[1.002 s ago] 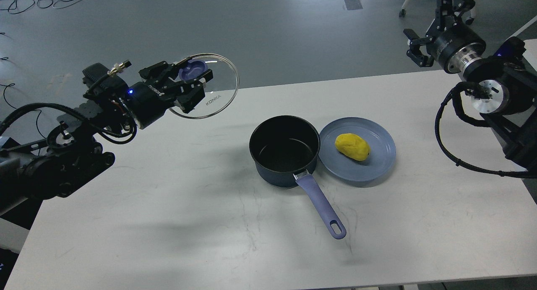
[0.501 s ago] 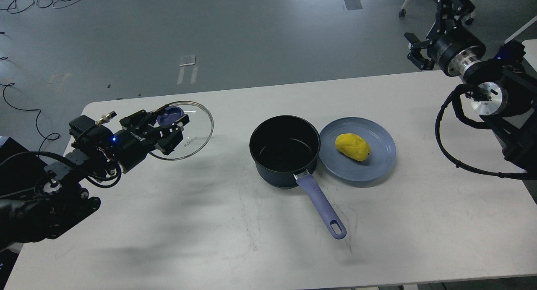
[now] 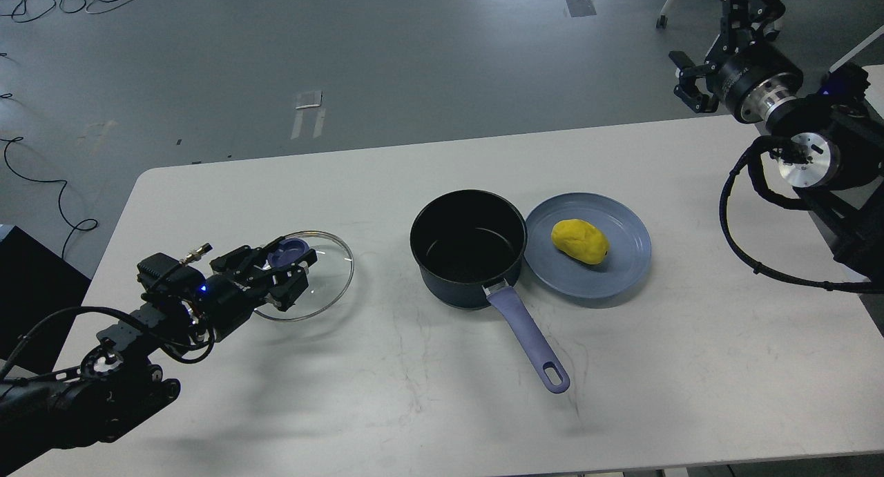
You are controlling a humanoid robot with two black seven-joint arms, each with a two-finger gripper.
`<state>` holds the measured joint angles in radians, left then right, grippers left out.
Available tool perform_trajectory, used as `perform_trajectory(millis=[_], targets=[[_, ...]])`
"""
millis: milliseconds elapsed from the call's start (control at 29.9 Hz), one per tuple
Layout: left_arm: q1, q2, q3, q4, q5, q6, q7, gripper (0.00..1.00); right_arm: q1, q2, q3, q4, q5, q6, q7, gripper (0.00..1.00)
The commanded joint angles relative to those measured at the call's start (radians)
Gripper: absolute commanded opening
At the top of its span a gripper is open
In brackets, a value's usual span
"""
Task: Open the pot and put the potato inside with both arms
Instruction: 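Lower the lid onto the table beside the saucepan and release, then raise the left gripper away from the lid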
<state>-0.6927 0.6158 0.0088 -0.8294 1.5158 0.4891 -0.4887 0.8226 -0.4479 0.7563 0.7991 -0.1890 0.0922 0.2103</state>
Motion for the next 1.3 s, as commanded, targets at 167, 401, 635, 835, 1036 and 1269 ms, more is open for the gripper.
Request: perform_trajectory(millis=[167, 401, 635, 835, 1036, 1269], targets=[[0.042, -0.021, 0.000, 0.018, -0.005, 0.000, 0.000, 0.00, -0.007, -0.002, 0.000, 0.000, 0.000, 0.000, -0.002, 1.00], [0.036, -0.051, -0.010, 0.013, -0.052, 0.000, 0.000, 1.00, -0.008, -0.002, -0.002, 0.000, 0.000, 0.000, -0.003, 1.00], [0.025, -0.054, -0.006, 0.000, -0.140, 0.000, 0.000, 1.00, -0.002, -0.002, -0.003, 0.000, -0.001, 0.000, -0.005, 1.00], [0.002, -0.054, -0.015, 0.000, -0.167, 0.000, 0.000, 1.00, 0.000, -0.002, -0.002, 0.002, -0.001, 0.000, -0.005, 1.00], [-0.077, -0.056, -0.013, -0.007, -0.327, -0.027, 0.000, 1.00, 0.000, -0.003, -0.002, 0.003, -0.001, 0.001, -0.005, 1.00], [-0.148, -0.050, -0.018, -0.010, -0.399, -0.109, 0.000, 1.00, 0.001, -0.003, -0.002, 0.005, -0.001, 0.003, -0.005, 1.00]])
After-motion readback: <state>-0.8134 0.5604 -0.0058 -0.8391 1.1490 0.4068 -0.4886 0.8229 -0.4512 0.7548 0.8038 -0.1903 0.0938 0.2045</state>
